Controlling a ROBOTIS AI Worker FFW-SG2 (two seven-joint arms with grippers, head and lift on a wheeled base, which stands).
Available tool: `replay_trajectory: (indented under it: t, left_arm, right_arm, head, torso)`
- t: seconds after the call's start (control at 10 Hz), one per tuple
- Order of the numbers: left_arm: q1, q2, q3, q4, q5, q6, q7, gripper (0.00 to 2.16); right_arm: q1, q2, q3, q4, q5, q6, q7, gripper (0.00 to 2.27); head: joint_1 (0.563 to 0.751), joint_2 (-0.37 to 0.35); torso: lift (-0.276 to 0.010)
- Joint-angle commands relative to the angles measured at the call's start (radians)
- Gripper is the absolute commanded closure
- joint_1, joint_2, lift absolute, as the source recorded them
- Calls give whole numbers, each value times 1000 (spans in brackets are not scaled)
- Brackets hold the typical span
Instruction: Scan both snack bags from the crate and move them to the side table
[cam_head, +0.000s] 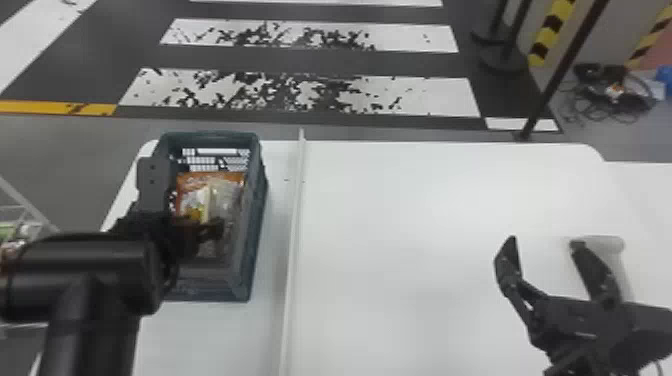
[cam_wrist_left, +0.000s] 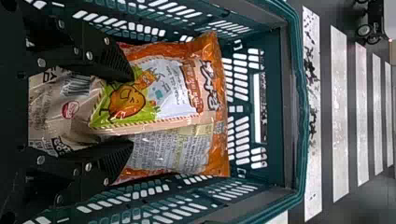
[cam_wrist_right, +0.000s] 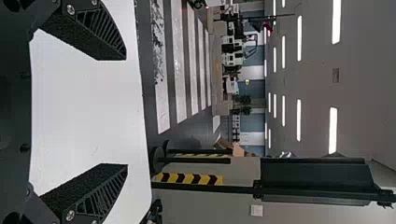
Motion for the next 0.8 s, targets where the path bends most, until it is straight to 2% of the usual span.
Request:
replay_trajectory:
  t: [0.0, 0.3, 0.5, 0.7]
  left_arm:
    - [14, -1, 4, -17, 0, 28, 20, 2138]
    - [48, -9, 45, -146, 49, 28, 21, 2138]
    - [66, -12, 104, -198, 166, 28, 16, 2138]
    - [94, -13, 131, -255, 199, 28, 21, 2138]
  right_arm:
    - [0, 1, 0, 0, 0, 0, 0, 110]
    - [0, 1, 0, 2, 2, 3, 0, 110]
    - [2, 1, 2, 0, 2, 3, 0, 110]
    - [2, 1, 2, 0, 3, 3, 0, 110]
  head:
    - [695, 26]
    - [695, 41]
    - [695, 42]
    - [695, 44]
  torso:
    - [-75]
    - [-75]
    - [-75]
    - [-75]
